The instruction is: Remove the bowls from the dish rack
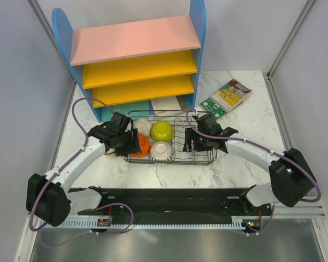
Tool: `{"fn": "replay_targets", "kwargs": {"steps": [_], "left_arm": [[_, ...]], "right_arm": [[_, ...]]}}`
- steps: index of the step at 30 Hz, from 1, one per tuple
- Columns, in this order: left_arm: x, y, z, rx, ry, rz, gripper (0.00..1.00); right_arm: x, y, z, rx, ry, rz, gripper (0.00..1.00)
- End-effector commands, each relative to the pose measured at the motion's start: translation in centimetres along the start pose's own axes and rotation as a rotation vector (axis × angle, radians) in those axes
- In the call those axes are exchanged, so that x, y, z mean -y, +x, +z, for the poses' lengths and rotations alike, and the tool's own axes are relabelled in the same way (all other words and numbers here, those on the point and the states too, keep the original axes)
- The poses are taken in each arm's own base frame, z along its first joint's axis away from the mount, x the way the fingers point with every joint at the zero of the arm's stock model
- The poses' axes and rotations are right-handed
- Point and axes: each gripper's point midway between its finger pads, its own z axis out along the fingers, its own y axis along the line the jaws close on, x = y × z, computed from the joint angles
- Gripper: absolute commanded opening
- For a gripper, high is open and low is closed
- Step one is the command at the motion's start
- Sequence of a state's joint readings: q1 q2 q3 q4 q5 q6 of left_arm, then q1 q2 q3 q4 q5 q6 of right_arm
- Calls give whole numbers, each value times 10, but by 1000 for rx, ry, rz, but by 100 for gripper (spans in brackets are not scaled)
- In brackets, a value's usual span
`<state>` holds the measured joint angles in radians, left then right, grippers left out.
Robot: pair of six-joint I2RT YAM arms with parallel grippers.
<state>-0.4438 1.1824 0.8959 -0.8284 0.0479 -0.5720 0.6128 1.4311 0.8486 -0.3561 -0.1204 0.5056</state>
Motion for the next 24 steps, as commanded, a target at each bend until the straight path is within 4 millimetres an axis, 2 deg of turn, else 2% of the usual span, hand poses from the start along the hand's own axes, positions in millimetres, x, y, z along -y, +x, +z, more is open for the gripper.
{"fn": "replay_targets", "kwargs": {"steps": [1,9,13,19,24], "left_arm": [[-1,-1,9,-6,-72,-8,69],[3,-5,29,-10,-162,-9,69],[-2,-9,25,26,-189,-32,70],[-11,-7,12,106,-179,-93,77],[-12,11,17,35,-170,-119,77]], "right_arm": [[3,10,-12,-9,23,9,77],[11,17,-20,-19,12,60,77],[13,20,-27,-21,13,62,76],[15,36,-28,-63,-4,65,75],[9,35,-31,-58,-33,64,75]]}}
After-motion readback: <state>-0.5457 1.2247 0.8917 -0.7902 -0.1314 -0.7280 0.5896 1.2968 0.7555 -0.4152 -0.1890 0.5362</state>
